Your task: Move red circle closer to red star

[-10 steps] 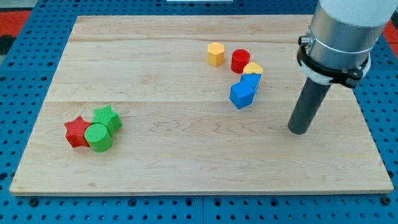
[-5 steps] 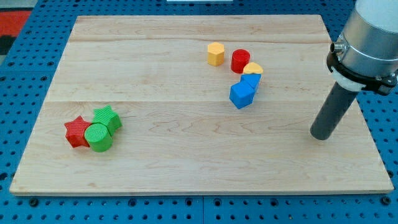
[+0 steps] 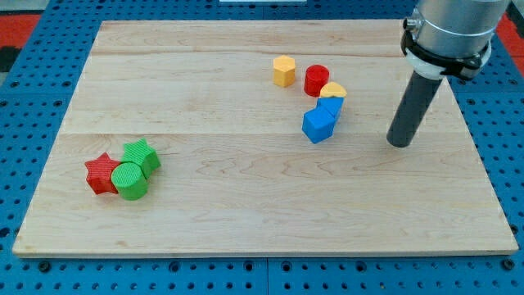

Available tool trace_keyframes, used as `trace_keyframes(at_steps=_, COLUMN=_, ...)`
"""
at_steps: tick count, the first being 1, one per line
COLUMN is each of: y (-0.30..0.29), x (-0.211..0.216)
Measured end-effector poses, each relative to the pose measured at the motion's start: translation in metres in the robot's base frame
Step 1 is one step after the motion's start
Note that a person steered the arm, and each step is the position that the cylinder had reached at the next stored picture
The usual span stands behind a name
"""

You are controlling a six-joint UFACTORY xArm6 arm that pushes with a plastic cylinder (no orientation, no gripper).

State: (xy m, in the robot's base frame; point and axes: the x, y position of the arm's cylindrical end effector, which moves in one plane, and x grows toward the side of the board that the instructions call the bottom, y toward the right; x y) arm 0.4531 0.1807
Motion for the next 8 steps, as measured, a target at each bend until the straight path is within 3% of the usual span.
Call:
trace_keyframes(at_steps=1, y=-0.006, x=-0.009)
trace_keyframes(at_steps=2, y=-0.031, x=-0.056)
trace_keyframes(at_steps=5, y=-0.054, x=-0.112)
trace_keyframes(at_steps=8, y=-0.181, x=-0.112)
